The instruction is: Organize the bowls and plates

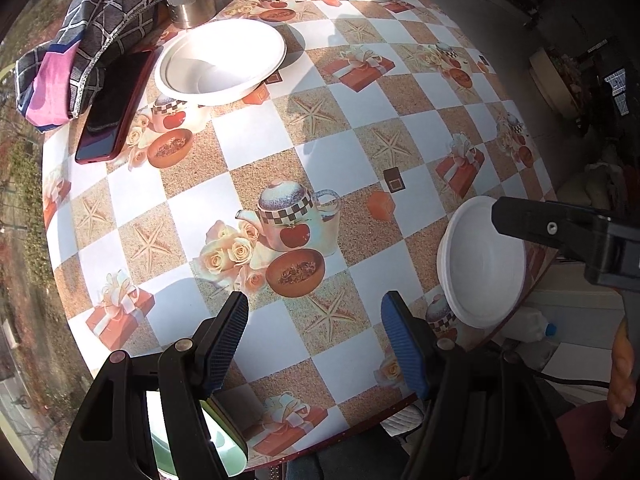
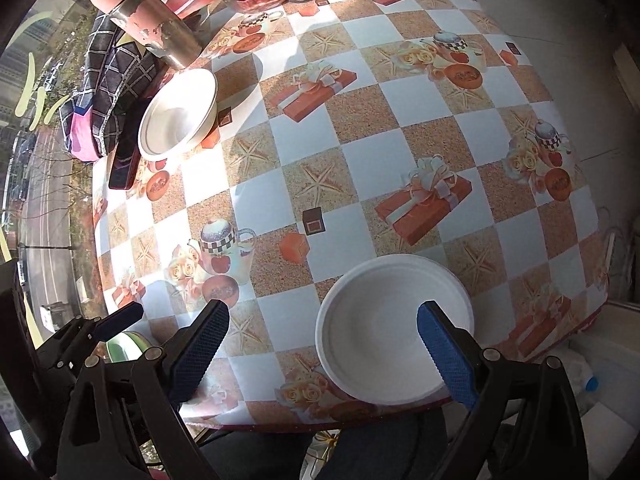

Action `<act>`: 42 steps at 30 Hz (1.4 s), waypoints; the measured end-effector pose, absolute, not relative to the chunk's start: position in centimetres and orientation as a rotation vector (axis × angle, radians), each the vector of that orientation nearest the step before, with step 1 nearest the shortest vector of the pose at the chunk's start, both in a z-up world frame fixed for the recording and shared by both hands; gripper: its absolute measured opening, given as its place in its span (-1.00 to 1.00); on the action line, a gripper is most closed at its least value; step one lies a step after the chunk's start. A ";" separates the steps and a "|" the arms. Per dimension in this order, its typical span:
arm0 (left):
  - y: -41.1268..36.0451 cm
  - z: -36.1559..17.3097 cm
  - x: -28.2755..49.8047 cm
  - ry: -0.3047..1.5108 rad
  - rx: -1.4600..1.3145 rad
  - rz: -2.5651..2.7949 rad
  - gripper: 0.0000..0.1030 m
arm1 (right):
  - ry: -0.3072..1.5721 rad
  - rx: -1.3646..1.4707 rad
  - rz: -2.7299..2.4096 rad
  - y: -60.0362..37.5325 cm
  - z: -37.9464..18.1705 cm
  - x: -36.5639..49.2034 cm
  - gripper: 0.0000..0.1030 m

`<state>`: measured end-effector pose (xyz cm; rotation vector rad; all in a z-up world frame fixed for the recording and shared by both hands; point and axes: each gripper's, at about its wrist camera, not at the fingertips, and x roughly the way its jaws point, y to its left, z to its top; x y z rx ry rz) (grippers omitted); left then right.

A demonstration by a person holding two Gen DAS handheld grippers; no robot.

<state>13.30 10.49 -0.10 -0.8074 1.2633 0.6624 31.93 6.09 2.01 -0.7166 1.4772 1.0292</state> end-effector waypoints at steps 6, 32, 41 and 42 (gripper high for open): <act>10.2 -0.1 13.3 1.252 -0.793 0.681 0.41 | 1.470 -0.713 1.050 6.0 1.9 31.8 0.86; 5.7 1.4 11.7 1.170 -0.778 0.734 0.41 | 1.429 -0.670 1.084 1.6 3.2 31.4 0.86; -0.6 5.4 10.3 1.017 -0.767 0.876 0.44 | 1.356 -0.932 1.172 2.2 3.6 28.6 0.86; -1.4 5.9 10.3 0.993 -0.768 0.901 0.46 | 1.337 -0.960 1.198 2.1 3.7 28.2 0.86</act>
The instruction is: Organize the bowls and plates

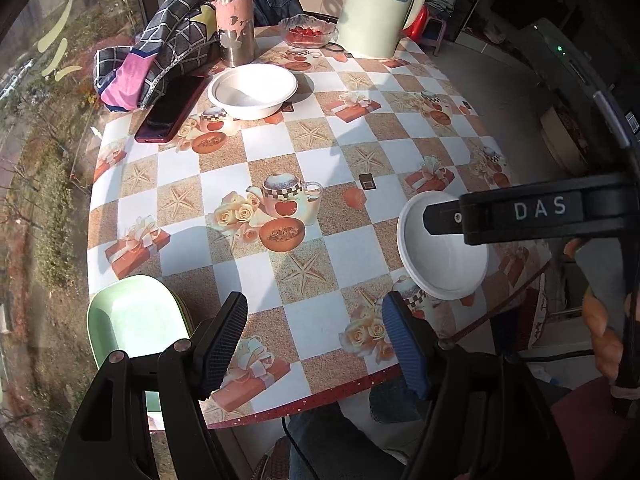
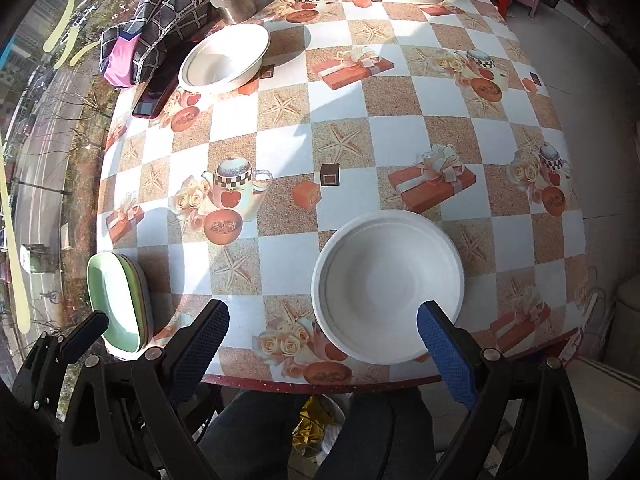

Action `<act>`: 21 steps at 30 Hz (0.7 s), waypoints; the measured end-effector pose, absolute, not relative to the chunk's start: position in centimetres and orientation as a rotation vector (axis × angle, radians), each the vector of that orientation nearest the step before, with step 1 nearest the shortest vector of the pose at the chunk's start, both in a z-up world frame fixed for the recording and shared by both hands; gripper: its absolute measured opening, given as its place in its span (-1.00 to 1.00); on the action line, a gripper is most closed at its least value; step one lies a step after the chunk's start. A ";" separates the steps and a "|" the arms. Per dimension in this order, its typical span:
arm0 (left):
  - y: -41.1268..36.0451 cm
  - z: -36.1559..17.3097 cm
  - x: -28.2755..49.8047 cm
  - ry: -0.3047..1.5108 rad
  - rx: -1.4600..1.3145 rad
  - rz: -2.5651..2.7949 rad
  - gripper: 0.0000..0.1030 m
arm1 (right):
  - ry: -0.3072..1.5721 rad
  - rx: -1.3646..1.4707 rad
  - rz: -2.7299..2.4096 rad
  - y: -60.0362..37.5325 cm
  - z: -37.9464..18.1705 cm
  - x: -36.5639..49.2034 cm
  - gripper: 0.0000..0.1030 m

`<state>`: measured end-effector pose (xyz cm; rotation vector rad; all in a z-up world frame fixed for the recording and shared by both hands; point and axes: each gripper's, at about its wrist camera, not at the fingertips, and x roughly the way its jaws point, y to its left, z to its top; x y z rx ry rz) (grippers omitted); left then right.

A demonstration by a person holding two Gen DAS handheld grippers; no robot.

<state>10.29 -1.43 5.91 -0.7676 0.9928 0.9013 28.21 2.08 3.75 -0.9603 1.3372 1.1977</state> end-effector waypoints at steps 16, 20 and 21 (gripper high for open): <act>-12.2 6.0 16.4 0.873 -0.854 1.092 0.52 | 1.179 -1.131 1.375 -5.2 4.1 32.3 0.86; -13.3 6.5 17.2 0.876 -0.821 1.122 0.52 | 1.175 -1.102 1.401 -5.5 4.5 33.0 0.86; -13.5 6.6 17.4 0.881 -0.812 1.126 0.52 | 1.176 -1.099 1.411 -5.6 4.5 33.1 0.86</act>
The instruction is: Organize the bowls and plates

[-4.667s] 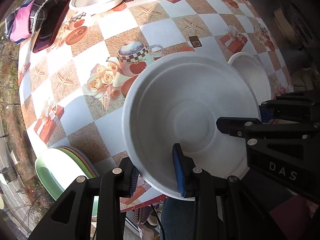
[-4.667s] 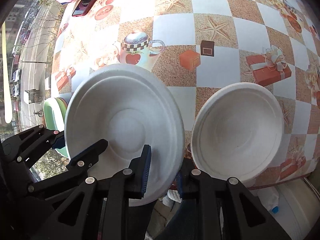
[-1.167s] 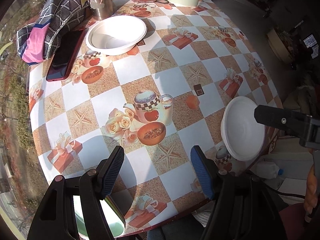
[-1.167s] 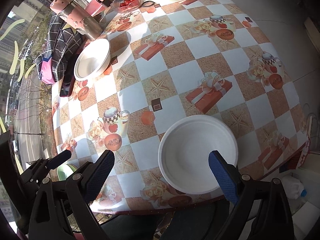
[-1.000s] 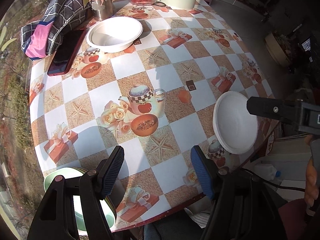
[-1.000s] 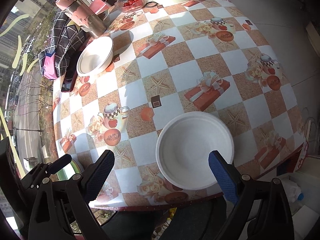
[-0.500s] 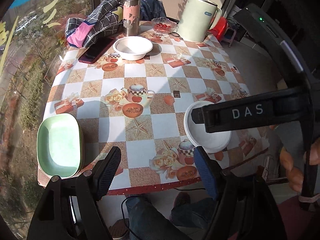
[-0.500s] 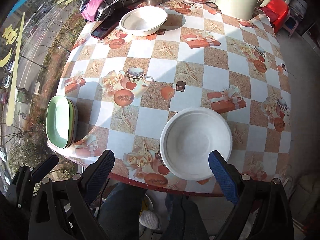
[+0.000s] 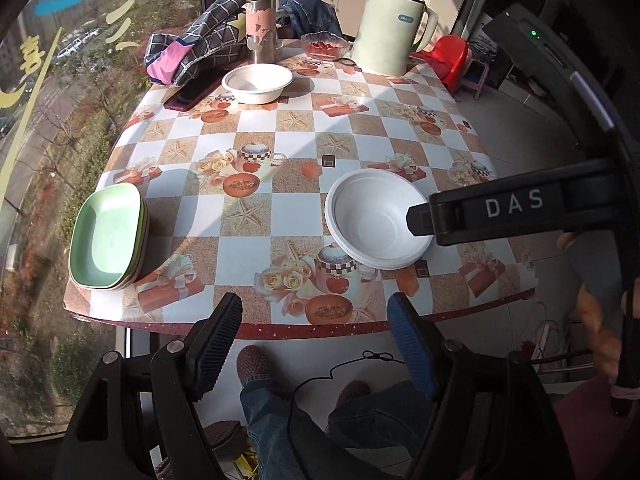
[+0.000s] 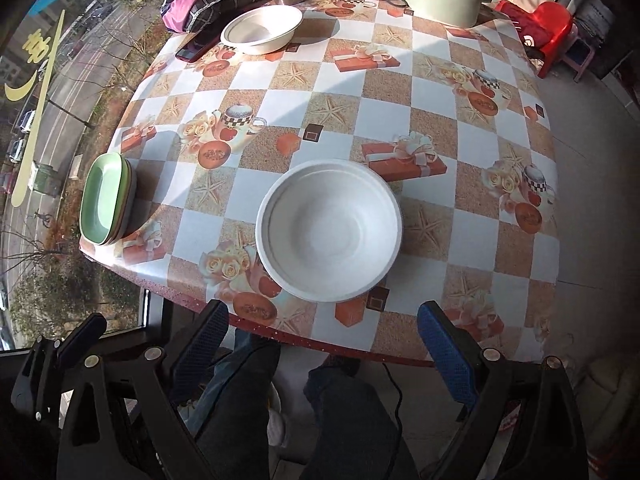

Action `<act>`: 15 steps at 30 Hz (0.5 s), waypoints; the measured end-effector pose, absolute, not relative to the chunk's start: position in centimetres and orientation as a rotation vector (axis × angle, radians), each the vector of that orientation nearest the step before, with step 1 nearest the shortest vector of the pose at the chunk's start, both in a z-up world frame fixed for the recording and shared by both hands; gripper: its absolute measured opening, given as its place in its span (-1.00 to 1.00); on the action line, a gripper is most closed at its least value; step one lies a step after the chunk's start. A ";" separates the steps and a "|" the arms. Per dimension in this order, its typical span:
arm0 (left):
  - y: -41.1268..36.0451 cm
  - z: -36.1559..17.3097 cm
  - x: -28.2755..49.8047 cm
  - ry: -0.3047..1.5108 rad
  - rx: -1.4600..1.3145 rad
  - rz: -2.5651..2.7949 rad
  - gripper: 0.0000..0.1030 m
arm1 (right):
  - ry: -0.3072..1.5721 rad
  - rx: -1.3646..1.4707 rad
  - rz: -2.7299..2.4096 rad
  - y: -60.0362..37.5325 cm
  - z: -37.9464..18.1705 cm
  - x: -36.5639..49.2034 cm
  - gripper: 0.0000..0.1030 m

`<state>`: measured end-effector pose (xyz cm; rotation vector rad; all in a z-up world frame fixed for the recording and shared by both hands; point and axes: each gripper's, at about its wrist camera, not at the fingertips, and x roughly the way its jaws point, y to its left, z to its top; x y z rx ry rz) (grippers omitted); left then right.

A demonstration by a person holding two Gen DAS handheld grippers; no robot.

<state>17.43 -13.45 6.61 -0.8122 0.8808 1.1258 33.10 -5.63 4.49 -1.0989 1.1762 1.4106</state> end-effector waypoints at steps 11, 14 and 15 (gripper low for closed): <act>-15.3 6.0 22.8 1.012 -0.707 1.080 0.52 | 1.222 -1.018 1.420 -6.9 4.4 37.7 0.86; -15.2 6.1 23.3 1.047 -0.698 1.078 0.52 | 1.257 -0.954 1.398 -7.0 4.5 39.9 0.86; -15.1 6.1 23.5 1.061 -0.693 1.076 0.52 | 1.276 -0.926 1.389 -7.1 4.5 40.7 0.86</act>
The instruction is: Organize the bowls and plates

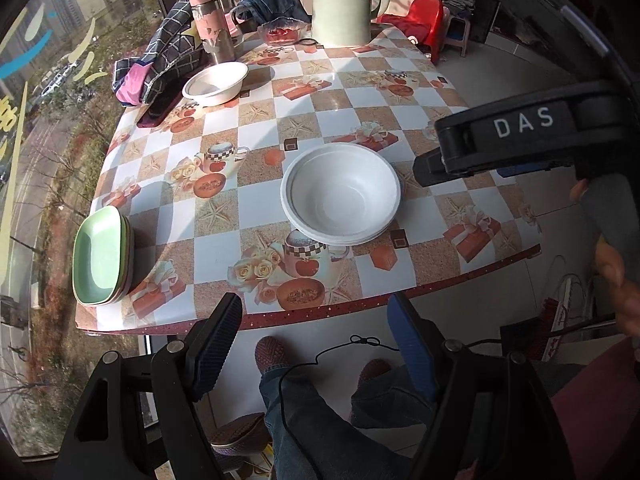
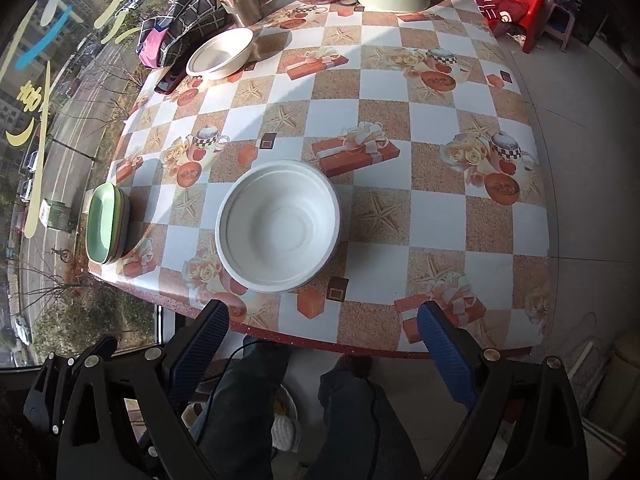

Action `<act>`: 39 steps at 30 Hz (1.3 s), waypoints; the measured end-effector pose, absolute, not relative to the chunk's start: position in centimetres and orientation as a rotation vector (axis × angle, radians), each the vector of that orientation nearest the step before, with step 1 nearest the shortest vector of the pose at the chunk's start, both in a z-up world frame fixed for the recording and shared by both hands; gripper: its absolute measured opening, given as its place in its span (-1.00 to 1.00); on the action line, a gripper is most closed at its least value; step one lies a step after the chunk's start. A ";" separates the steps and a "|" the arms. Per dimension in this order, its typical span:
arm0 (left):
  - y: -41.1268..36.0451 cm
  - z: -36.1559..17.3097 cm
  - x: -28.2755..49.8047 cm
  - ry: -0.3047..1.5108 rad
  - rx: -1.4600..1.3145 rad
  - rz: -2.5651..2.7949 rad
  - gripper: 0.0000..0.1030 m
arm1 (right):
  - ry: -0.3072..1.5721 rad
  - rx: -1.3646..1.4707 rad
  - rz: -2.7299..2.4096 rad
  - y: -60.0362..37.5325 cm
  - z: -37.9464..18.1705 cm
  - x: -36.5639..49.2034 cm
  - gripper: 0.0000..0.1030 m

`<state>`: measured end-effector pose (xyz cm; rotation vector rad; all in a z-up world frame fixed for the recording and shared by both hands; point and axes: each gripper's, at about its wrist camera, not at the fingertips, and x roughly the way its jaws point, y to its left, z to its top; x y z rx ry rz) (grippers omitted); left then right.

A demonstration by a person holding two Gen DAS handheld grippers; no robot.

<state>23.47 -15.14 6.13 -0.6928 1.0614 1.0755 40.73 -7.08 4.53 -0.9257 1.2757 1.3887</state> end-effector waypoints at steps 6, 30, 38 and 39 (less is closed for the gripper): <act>-15.6 5.8 26.5 1.208 -0.573 1.005 0.52 | 1.392 -0.798 1.343 -7.9 3.8 44.2 0.86; -11.3 9.3 24.5 1.242 -0.539 1.170 0.52 | 1.469 -0.604 1.247 -12.3 3.7 51.2 0.86; -6.6 5.7 25.6 1.410 -0.560 1.125 0.52 | 1.401 -0.706 1.387 -8.9 1.4 44.3 0.86; -6.3 5.3 25.8 1.455 -0.564 1.128 0.52 | 1.407 -0.720 1.403 -8.8 1.0 43.8 0.86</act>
